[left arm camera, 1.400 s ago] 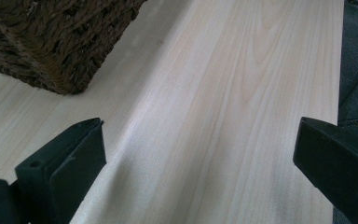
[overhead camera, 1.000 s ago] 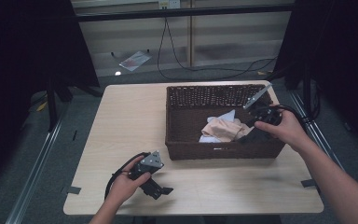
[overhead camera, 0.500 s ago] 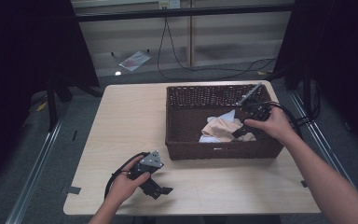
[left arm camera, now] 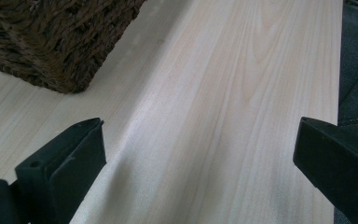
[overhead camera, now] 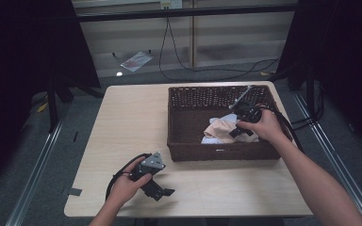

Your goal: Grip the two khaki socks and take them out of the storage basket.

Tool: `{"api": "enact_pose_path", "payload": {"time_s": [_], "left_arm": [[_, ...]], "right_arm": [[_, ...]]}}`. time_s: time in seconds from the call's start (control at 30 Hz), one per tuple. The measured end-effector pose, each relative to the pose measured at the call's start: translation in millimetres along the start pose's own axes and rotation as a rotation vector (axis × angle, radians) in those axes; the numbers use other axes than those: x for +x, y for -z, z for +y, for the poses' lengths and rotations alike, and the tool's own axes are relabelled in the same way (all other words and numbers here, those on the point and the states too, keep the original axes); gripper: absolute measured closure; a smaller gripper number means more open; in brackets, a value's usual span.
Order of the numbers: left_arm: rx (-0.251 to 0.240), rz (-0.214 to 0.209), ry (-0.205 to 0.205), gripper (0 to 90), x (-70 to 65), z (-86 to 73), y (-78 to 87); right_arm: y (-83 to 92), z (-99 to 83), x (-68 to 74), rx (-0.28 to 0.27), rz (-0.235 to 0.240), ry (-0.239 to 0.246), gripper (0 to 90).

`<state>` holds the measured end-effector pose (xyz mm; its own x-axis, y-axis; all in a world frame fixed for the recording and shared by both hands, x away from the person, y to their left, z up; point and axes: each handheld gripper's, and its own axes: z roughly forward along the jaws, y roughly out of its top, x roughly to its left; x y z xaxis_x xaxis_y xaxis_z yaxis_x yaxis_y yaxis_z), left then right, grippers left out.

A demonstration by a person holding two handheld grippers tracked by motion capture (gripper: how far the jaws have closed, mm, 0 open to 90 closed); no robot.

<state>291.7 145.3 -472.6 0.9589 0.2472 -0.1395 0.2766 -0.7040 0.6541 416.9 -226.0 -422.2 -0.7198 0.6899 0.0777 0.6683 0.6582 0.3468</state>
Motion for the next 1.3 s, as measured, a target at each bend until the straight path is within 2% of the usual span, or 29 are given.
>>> {"api": "enact_pose_path", "payload": {"time_s": [0.07,0.13,0.2,0.27,0.4,0.53,0.57,0.6,0.63,0.83,1.2,1.3], "left_arm": [[0.001,0.004,0.002,2.0,-0.2,0.1,0.3],[-0.008,0.005,0.006,2.0,-0.5,-0.3,0.1],[-0.010,0.009,0.008,1.9,-0.8,-0.5,0.8],[-0.022,0.011,0.011,2.0,-0.9,-1.0,1.0],[-0.017,0.010,0.009,2.0,-0.8,-0.7,1.1],[-0.008,0.012,0.007,1.9,-1.1,0.1,1.0],[-0.009,0.012,0.003,2.0,-1.0,0.2,0.9],[-0.013,0.011,0.003,2.0,-1.1,0.2,0.5],[-0.001,0.010,-0.003,1.9,-0.7,0.7,1.1],[-0.005,0.010,0.003,1.9,-1.6,1.2,0.8],[-0.016,0.016,0.007,1.9,-2.8,1.4,0.6],[-0.010,0.013,-0.001,2.0,-2.4,1.7,0.7]], "right_arm": [[-1.6,0.5,-0.5,0.004,-0.010,-0.004,73.0],[-1.8,0.6,-2.0,-0.002,-0.018,-0.005,82.0],[1.0,0.3,-3.6,-0.010,0.000,-0.015,84.3],[2.9,-0.4,-4.6,-0.015,0.001,-0.018,84.6],[17.5,-5.0,-9.7,-0.026,0.023,-0.036,85.0],[37.6,-10.3,-12.3,-0.050,0.039,-0.049,84.9],[47.8,-12.8,-12.5,-0.067,0.054,-0.050,84.9],[47.8,-12.8,-12.5,-0.067,0.054,-0.050,84.9],[57.0,-15.2,-11.6,-0.079,0.068,-0.052,84.9],[76.3,-18.7,-5.9,-0.088,0.082,-0.033,84.9],[117.3,-26.0,1.7,-0.136,0.114,-0.010,84.9],[126.6,-26.3,4.8,-0.138,0.116,0.002,84.8]]}}
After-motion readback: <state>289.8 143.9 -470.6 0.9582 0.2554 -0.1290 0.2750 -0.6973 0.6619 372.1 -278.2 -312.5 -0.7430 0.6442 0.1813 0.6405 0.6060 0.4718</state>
